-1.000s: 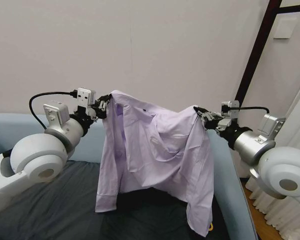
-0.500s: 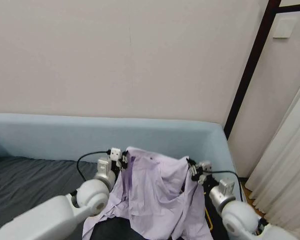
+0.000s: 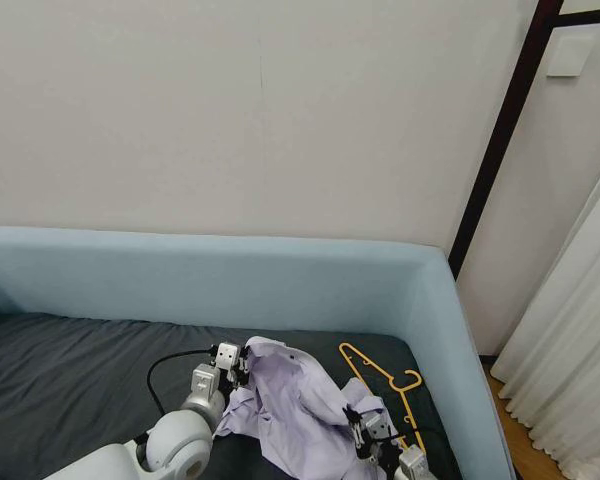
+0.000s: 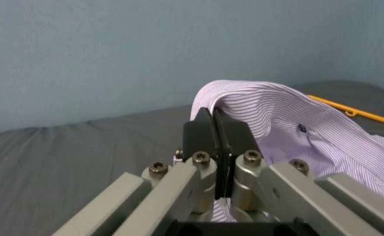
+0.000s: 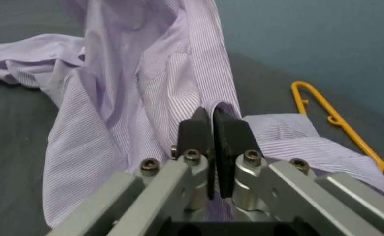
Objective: Pick up the clothes from the sofa and hang them on the clothes hanger.
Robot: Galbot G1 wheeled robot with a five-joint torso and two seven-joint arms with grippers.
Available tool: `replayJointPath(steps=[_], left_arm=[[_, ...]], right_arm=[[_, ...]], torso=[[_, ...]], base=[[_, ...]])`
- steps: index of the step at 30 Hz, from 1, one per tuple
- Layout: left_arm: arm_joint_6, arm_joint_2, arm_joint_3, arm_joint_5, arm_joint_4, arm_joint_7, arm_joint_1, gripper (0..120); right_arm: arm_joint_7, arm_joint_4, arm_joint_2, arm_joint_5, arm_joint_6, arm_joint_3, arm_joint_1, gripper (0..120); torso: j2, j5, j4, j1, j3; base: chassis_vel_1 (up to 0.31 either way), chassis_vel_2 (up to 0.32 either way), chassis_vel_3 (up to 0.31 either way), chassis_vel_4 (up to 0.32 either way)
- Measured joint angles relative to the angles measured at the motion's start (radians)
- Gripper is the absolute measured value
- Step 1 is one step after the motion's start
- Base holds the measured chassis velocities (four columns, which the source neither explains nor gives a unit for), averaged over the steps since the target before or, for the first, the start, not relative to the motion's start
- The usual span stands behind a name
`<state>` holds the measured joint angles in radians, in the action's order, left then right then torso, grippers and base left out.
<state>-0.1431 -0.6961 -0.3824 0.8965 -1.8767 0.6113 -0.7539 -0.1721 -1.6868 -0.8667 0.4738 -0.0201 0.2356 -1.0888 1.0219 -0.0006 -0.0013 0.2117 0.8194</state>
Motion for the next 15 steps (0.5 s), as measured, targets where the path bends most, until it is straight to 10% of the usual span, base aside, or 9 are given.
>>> replayJointPath(steps=[15], left_arm=[[0.025,0.002,0.007,-0.074,-0.015,-0.017,-0.043,0]], right_arm=[[-0.181,-0.300,0.057,0.605,0.383,-0.177,-0.028,59]], torso=[[0.000,0.0000,0.0000,0.000,0.000]], base=[[0.000,0.000,0.000,0.000]])
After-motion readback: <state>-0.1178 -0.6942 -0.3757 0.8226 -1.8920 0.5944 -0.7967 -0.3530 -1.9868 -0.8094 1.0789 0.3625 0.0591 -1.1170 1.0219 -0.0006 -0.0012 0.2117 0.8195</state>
